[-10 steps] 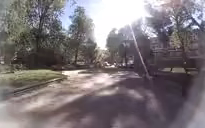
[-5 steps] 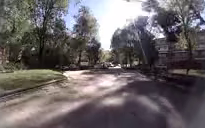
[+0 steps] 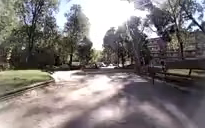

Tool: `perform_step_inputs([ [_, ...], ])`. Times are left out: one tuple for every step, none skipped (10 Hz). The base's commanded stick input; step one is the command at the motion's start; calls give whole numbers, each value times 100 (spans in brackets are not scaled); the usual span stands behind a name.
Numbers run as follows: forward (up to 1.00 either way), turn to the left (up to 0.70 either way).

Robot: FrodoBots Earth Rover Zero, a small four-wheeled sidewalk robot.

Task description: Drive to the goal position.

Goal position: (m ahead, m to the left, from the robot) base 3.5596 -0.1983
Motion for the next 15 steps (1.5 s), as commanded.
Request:
perform_step_inputs([
  [100,6],
  [100,6],
  [100,6],
  [100,6],
  [100,6],
  [100,6],
  [100,6],
  [100,6],
  [100,6],
  [100,6],
  [100,6],
  [100,6],
  [100,6],
  [100,6],
  [100,-23],
])
